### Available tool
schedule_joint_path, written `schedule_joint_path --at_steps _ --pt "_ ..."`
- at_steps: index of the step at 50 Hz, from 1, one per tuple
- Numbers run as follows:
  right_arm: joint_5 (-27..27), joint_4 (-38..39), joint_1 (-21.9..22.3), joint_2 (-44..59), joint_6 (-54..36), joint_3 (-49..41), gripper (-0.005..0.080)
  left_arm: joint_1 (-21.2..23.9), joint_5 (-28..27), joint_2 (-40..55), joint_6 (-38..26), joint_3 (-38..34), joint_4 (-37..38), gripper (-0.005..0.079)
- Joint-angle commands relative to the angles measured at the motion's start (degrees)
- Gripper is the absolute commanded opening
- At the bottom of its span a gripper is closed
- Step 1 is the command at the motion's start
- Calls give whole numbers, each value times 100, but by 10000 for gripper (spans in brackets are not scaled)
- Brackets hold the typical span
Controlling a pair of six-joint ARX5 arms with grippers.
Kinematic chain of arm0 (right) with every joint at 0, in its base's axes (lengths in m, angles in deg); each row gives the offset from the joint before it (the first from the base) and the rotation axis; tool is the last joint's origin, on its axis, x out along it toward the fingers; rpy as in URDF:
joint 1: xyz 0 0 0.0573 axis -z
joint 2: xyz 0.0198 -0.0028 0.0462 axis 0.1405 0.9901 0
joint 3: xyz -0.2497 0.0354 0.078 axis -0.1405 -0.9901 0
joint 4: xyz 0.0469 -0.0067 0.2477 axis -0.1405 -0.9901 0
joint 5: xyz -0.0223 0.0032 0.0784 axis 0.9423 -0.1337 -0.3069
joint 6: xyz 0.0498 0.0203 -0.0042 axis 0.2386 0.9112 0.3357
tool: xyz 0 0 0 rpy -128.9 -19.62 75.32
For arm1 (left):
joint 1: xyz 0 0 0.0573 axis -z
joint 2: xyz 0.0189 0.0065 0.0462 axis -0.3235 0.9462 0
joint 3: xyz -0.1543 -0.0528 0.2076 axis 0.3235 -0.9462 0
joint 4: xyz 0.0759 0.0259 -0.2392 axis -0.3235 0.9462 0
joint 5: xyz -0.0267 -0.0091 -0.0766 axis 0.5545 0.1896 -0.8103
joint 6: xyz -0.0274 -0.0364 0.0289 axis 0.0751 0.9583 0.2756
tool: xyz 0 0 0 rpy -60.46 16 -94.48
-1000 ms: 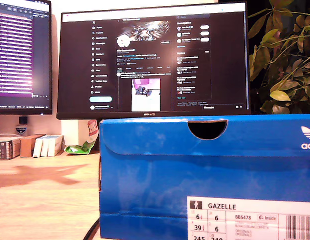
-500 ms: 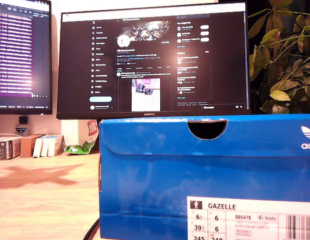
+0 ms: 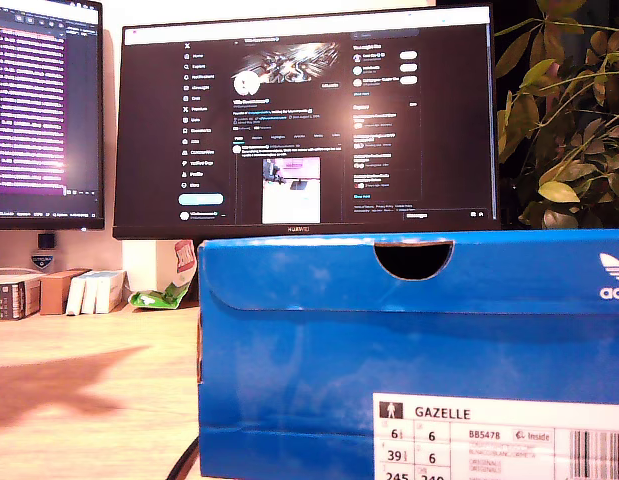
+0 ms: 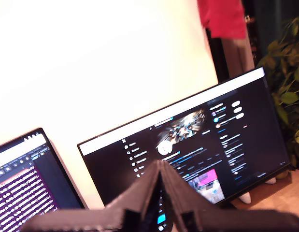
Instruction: Close the blue shoebox by pushing the lid with your left arm and holding the box in place with your right arm
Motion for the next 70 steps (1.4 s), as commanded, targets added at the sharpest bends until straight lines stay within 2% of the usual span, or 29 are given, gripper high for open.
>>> schedule_joint_path --at_steps 1,14,25,47,62,70 --pt "-33 -37 11 -149 162 -35 -12 83 72 -142 4 -44 153 -19" --pt "-188 -348 9 -621 192 -278 -12 219 297 -481 7 -72 706 -18" --pt "-214 -332 0 -1189 199 -999 -12 229 610 -896 63 -715 726 -18" --pt "-267 -125 9 -2197 76 -2575 -12 227 767 -2133 372 -3051 -39 -18" --pt "-262 59 11 -2448 625 -3394 -12 227 796 -2535 820 -4061 -706 -18" --pt "-251 87 11 -2448 695 -3683 -12 229 1054 -2691 1174 -4577 -1123 -18"
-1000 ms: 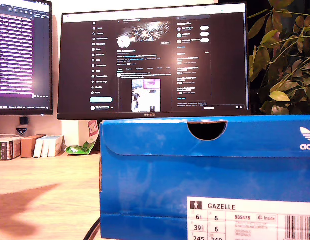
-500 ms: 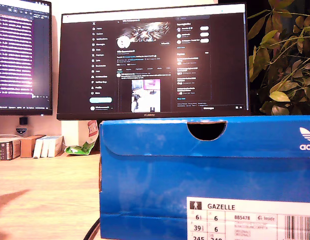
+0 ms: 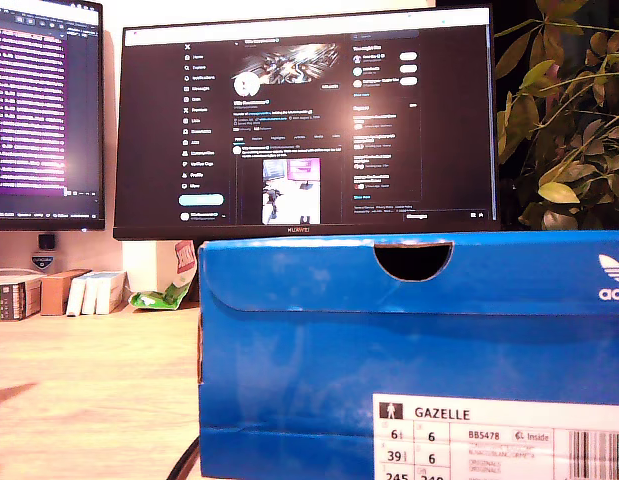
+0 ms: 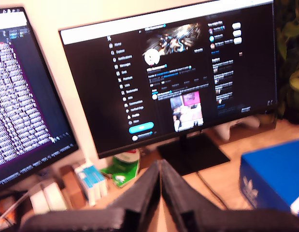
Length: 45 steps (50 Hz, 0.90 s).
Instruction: Close the blue shoebox by pushing the lid with your left arm and holding the box in place with your right arm
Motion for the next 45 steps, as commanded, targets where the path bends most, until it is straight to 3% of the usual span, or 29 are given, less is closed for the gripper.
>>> schedule_joint_path --at_steps 1,18,30,45 --pt "17 52 11 -20 48 -201 -12 17 105 -90 203 -299 -256 -18" --pt "304 129 9 -20 787 -767 -12 17 533 -166 597 -1410 -1075 -18" --pt "245 426 -35 -20 793 -1292 -12 35 686 -203 715 -2022 -1635 -19" --pt "166 442 -332 -129 472 -1624 -12 275 1432 -238 737 -2684 -2194 -19"
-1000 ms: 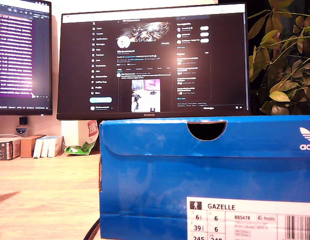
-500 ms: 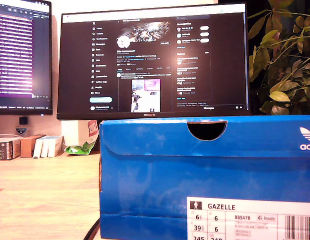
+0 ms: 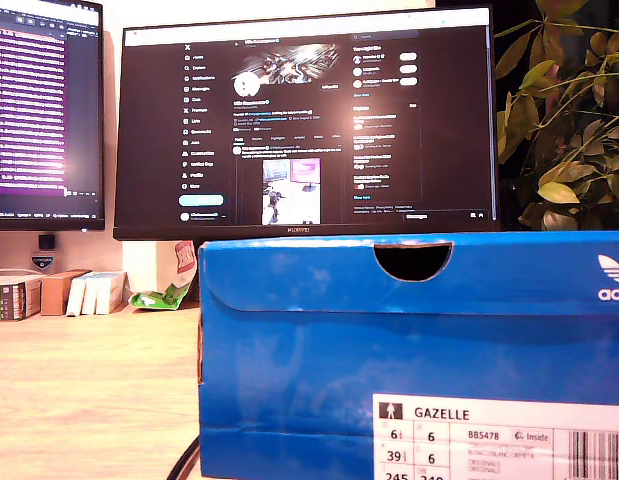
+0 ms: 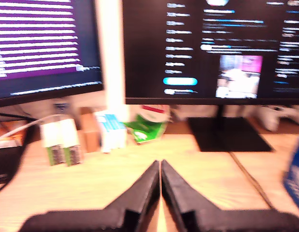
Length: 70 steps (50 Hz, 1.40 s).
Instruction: Close the blue shoebox by pushing the lid with your left arm and holding the box in place with your right arm
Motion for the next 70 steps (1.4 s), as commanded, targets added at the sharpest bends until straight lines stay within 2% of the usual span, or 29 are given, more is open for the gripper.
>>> schedule_joint_path --at_steps 1,14,17,30,35,41,44,50,59,70 --pt "28 90 -48 -114 -98 -188 -12 50 98 -24 7 -249 -136 -19" --pt "85 9 -48 -592 -210 -221 -12 107 138 -623 11 -501 -120 -19" --pt "-46 -57 -63 -592 -289 -223 -12 109 144 -866 13 -501 -87 -19" --pt "-155 -153 -122 -592 -411 -348 -12 107 415 -1602 105 -798 516 -19" --pt "-157 -219 -125 -592 -439 -468 -12 109 516 -1609 107 -933 811 -19" --pt "-136 -328 -122 -592 -444 -671 -12 118 527 -1609 98 -1003 828 -19" --pt "-28 -597 -122 -592 -546 -671 -12 118 527 -1609 42 -1016 828 -19" --pt "-7 -616 -122 -592 -581 -669 -12 118 621 -1609 0 -1102 857 -19" --pt "0 -918 -122 -592 -529 -662 -12 118 752 -1609 -4 -1176 1239 -19" --pt "-4 -916 -122 -592 -531 -660 -12 118 944 -1606 4 -1176 1381 -19"
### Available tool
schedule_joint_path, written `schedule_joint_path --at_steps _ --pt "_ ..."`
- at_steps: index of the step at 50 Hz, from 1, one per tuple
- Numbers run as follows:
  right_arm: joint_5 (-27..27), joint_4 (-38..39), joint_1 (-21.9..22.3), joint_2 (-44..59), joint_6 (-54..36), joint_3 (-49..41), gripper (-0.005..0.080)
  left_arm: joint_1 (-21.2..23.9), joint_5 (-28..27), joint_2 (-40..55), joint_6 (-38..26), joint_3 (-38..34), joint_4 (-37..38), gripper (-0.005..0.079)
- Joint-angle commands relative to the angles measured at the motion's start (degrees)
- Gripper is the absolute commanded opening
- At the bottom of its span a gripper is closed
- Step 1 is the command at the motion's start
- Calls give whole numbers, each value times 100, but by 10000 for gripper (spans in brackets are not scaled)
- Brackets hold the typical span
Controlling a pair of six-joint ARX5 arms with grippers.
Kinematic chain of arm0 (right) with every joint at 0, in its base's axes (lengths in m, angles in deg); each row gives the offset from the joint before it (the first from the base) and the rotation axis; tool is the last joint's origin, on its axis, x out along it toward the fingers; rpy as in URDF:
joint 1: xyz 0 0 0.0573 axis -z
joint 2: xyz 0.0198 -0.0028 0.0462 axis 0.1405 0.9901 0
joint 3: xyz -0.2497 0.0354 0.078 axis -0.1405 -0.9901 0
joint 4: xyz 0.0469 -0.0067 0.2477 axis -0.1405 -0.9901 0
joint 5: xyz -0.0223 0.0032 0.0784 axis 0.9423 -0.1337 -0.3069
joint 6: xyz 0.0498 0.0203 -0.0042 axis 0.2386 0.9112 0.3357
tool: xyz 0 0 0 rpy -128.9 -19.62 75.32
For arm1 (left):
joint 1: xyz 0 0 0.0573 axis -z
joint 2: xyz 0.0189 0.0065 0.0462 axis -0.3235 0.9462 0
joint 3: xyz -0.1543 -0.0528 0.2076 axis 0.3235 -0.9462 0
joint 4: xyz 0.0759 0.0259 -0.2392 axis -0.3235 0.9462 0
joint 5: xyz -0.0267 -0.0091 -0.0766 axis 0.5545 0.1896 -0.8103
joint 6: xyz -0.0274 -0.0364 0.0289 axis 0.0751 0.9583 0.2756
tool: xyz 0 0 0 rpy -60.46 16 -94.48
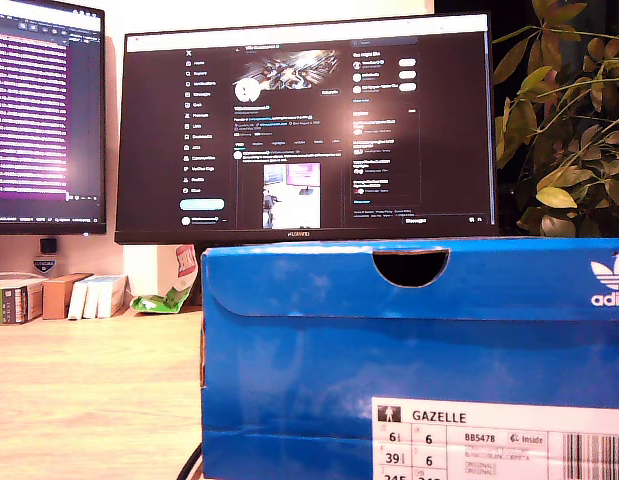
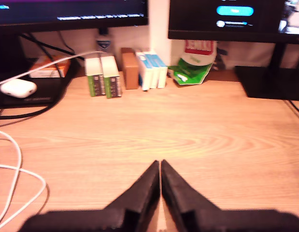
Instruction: Close the blue shoebox by pushing the lid with your left arm and holding the box in place with your right arm
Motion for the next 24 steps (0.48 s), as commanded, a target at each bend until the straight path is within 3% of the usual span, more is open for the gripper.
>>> schedule_joint_path --at_steps 1,24 --pt "2 42 -24 -37 17 -20 -12 20 55 -39 -22 -177 66 -19" --pt "2 42 -24 -37 17 -20 -12 20 9 -42 -17 -177 61 -16"
